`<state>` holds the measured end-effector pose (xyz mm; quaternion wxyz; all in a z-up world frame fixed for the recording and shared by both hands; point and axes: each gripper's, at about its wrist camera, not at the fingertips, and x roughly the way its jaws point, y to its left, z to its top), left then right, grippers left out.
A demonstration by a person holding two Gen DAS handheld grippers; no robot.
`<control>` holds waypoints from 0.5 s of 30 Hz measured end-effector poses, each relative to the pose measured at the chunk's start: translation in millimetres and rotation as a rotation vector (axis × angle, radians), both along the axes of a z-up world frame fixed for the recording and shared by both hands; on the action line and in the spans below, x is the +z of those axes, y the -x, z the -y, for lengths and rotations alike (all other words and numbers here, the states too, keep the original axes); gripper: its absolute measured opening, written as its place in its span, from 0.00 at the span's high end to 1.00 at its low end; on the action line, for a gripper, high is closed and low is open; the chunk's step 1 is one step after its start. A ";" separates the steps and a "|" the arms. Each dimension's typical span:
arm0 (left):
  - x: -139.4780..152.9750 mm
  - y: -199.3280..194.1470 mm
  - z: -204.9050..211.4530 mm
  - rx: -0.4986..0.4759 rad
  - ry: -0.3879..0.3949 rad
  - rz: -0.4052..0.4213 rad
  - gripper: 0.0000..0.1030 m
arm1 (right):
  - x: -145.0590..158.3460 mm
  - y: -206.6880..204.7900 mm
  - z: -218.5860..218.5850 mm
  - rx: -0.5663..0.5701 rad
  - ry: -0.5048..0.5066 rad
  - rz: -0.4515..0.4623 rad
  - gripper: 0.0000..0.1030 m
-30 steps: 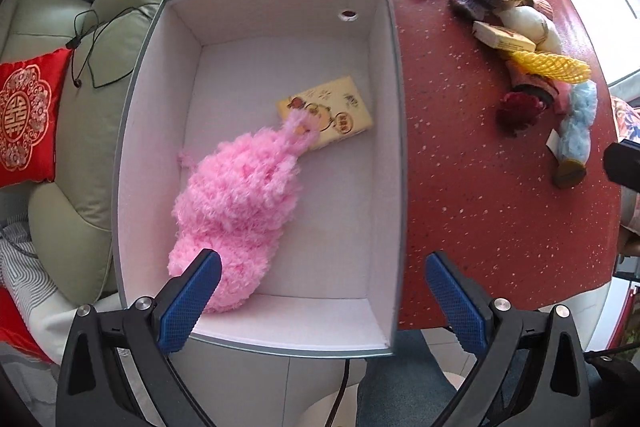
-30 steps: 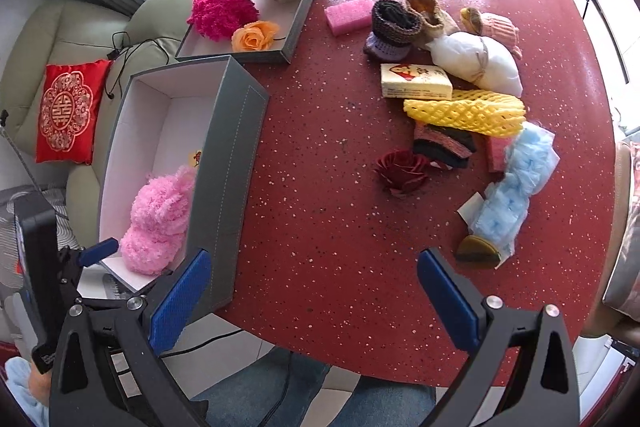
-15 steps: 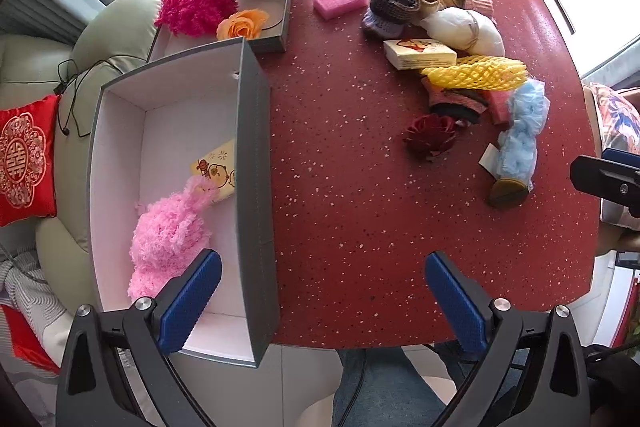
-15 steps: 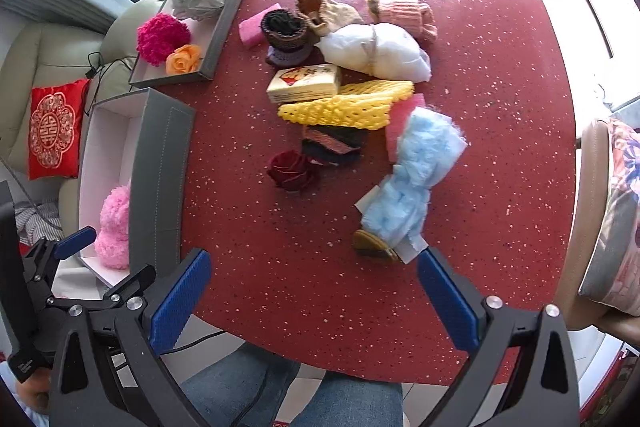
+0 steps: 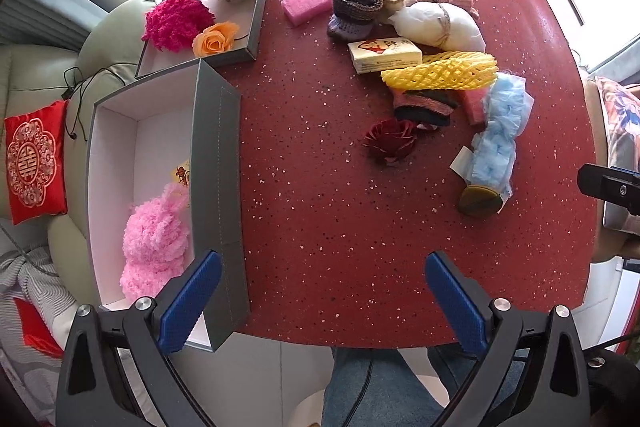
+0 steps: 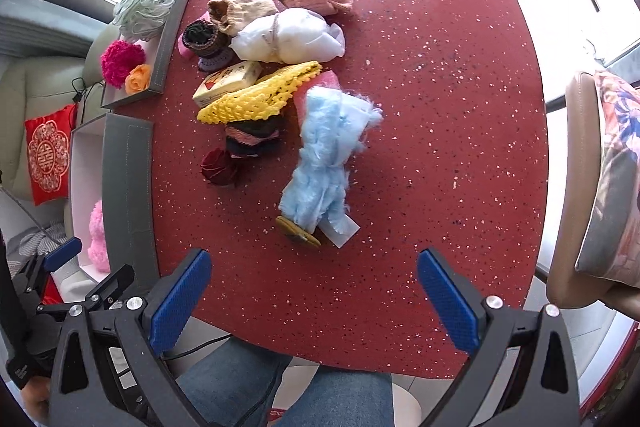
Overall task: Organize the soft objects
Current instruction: 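Withdraw both tools from the box back over the table items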
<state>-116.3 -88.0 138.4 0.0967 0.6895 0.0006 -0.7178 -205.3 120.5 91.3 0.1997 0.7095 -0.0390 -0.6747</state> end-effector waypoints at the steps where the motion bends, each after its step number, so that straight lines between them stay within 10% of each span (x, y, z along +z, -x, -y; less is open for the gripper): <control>1: -0.3 0.3 -1.9 0.001 0.003 0.003 0.01 | -2.0 0.7 -3.9 -0.007 0.006 0.008 0.00; 15: -2.6 6.8 -26.2 -0.023 0.043 0.046 0.01 | -18.6 4.5 -29.3 -0.033 0.039 0.048 0.00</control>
